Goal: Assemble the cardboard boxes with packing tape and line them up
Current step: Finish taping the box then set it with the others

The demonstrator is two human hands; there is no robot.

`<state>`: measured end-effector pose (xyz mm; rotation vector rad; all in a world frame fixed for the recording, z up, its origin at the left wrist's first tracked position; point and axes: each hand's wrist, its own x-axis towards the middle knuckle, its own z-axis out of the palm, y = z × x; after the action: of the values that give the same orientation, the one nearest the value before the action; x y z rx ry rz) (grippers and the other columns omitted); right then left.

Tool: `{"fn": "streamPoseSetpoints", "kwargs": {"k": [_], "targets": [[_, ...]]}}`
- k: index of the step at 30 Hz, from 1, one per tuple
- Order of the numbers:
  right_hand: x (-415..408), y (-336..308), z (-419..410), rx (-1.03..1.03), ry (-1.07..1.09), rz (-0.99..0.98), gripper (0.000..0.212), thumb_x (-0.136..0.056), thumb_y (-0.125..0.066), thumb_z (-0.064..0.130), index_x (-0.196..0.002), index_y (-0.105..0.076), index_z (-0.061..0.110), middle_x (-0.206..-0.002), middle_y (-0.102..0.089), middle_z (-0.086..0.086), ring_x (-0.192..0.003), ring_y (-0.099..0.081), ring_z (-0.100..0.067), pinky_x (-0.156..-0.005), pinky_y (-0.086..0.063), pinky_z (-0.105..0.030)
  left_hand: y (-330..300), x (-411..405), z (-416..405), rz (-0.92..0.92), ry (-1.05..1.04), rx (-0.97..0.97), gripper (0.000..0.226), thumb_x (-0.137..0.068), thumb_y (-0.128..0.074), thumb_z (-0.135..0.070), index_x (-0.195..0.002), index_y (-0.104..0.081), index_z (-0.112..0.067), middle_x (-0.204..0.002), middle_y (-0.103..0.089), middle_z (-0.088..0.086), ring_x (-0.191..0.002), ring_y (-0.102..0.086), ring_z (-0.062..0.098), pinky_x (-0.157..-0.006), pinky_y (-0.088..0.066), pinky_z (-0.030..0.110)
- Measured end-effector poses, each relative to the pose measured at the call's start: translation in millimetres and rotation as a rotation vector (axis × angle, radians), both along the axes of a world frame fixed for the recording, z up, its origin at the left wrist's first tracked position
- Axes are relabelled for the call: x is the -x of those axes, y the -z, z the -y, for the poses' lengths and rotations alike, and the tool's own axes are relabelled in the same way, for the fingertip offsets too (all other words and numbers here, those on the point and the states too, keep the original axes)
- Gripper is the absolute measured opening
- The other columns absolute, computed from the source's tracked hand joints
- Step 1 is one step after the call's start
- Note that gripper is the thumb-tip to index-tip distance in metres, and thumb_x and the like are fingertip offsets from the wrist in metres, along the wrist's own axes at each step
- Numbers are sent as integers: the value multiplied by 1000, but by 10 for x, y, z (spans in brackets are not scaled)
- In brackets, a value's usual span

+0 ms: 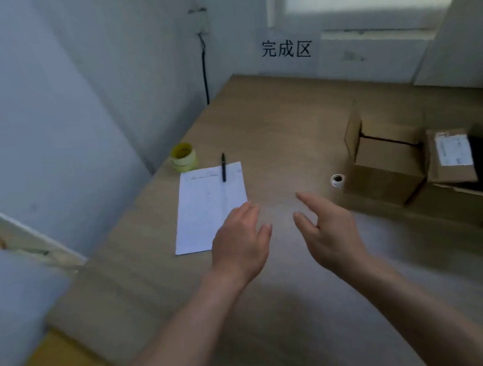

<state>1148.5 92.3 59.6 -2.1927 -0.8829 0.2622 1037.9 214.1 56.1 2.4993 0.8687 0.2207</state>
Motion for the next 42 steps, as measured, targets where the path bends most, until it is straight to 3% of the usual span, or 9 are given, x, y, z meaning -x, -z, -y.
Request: {"fn": "streamPoseSetpoints", "kwargs": {"k": [3, 6, 11, 16, 24, 27, 30, 34, 42], "targets": [[793, -71, -281, 19, -130, 56, 44, -95, -60, 23, -138, -56, 16, -142, -56, -1, -131, -50, -19, -100, -30, -18, -112, 1016, -125, 19, -94, -94, 47, -95, -44, -38, -128, -60, -8, -137, -57, 7, -126, -51, 25, -98, -47, 40], [1696, -132, -552, 8, -265, 75, 41, -94, -62, 21, -135, -59, 13, -140, -58, -3, -130, -51, -21, -103, -33, -23, -189, 2153, -198, 18, -215, -130, 53, -88, -35, -42, -113, -66, -6, -119, -66, 11, -110, -60, 31, -88, -53, 41], [3396, -195, -928, 64, -590, 45, 42, -99, -55, 31, -140, -54, 21, -145, -52, -1, -126, -53, -25, -104, -39, -37, -240, 4115, -75, -63, -492, -146, 63, -87, -28, -49, -126, -60, -11, -137, -57, 7, -129, -49, 27, -105, -42, 39], [4948, -185, -1065, 44, -921, 15, 40, -95, -62, 28, -134, -61, 18, -142, -56, 0, -109, -62, -20, -98, -42, -31, -116, 5810, 353, -163, -835, -146, 48, -96, -44, -40, -136, -54, -15, -143, -51, 3, -134, -42, 23, -109, -38, 37], [6507, 3, -958, 137, -1457, 90, 41, -97, -58, 33, -137, -58, 22, -149, -48, 4, -64, -53, -3, -87, -42, -28, -50, 7184, 1503, -254, -1324, -100, 43, -99, -42, -43, -135, -53, -21, -141, -50, -5, -129, -43, 16, -105, -40, 36], [6930, 64, -825, 196, -1577, 141, 42, -97, -57, 33, -138, -56, 23, -150, -45, 6, -76, -61, -11, -91, -40, -28, -15, 7474, 1923, -261, -1461, -52, 43, -98, -42, -42, -127, -58, -15, -132, -56, -1, -125, -47, 19, -101, -42, 36], [7270, 103, -672, 256, -1657, 141, 45, -97, -57, 33, -141, -53, 22, -151, -45, 3, -110, -63, -20, -99, -40, -27, 21, 7757, 2221, -236, -1574, -8, 41, -97, -48, -39, -130, -56, -15, -137, -52, 0, -130, -42, 18, -104, -39, 33], [7654, 171, -520, 335, -1737, 188, 57, -94, -60, 41, -146, -42, 28, -152, -41, 2, -113, -60, -14, -78, -42, -25, 146, 8250, 2391, -280, -1615, 67, 53, -96, -52, -45, -143, -43, -23, -155, -33, -6, -145, -23, 13, -113, -32, 33], [8467, 794, -407, 605, -1615, 269, 123, -61, -75, 62, -152, 5, 44, -162, 19, 3, -142, -34, -25, -102, -47, -39, 483, 9553, 2199, -502, -1474, 249, 101, -75, -75, -54, -153, -13, -37, -164, 10, -4, -150, 8, 32, -117, -19, 57]]}}
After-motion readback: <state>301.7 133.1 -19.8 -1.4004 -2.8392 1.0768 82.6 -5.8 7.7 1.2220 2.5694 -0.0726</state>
